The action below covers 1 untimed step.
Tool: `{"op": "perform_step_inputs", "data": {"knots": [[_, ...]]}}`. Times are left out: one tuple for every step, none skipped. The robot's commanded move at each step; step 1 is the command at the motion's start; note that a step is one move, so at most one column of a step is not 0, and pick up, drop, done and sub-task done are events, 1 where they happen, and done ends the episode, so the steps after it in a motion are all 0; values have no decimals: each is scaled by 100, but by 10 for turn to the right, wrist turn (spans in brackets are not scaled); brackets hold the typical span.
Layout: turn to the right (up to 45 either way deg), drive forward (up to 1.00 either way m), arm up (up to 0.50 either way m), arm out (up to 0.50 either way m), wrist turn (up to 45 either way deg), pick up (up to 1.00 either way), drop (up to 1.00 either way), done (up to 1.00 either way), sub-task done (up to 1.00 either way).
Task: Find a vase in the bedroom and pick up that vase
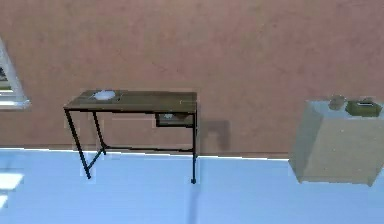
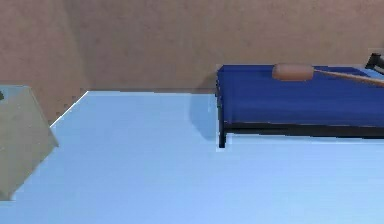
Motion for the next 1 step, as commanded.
{"op": "perform_step_inputs", "data": {"knots": [[0,95,0,0,0,0,0,0,0]]}}
